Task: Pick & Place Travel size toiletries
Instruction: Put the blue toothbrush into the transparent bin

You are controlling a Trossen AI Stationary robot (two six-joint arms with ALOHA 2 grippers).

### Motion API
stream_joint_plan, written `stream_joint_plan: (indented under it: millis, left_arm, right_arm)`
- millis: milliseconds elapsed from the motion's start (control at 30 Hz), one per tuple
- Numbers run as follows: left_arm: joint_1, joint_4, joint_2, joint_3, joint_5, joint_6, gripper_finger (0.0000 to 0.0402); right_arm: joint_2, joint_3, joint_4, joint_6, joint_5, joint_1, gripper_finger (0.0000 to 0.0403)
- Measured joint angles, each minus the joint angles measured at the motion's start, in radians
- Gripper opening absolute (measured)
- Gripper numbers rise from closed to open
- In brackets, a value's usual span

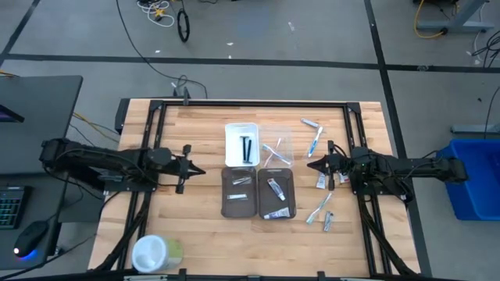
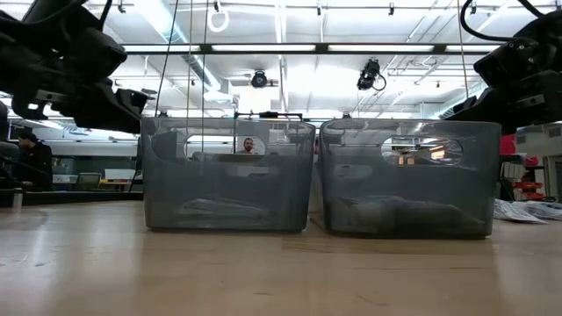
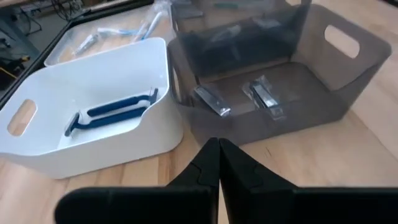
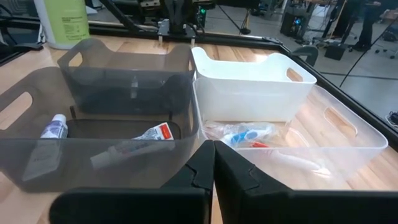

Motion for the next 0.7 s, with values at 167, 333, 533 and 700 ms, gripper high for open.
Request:
stream_joint_plan:
  millis: [167, 333, 533, 700]
  left_arm:
    - [0.000, 0.016, -0.076, -0.048, -0.002, -0.024, 0.0006]
    - [0.000, 0.001, -0.148, -0.078, 0.016, -0.026, 0.0006]
    - [0.000, -0.016, -0.229, -0.118, 0.024, -0.026, 0.0006]
    - [0.000, -0.032, -0.289, -0.118, 0.028, -0.023, 0.0006]
  right_arm:
    - [0.000, 0.000, 0.000, 0.000, 0.000, 0.000, 0.0014]
    - [0.000, 0.000, 0.000, 0.000, 0.000, 0.000, 0.0013]
    - [0.000, 0.000, 0.000, 0.000, 0.000, 0.000, 0.0013]
    - [0.000, 0.000, 0.000, 0.000, 0.000, 0.000, 0.0014]
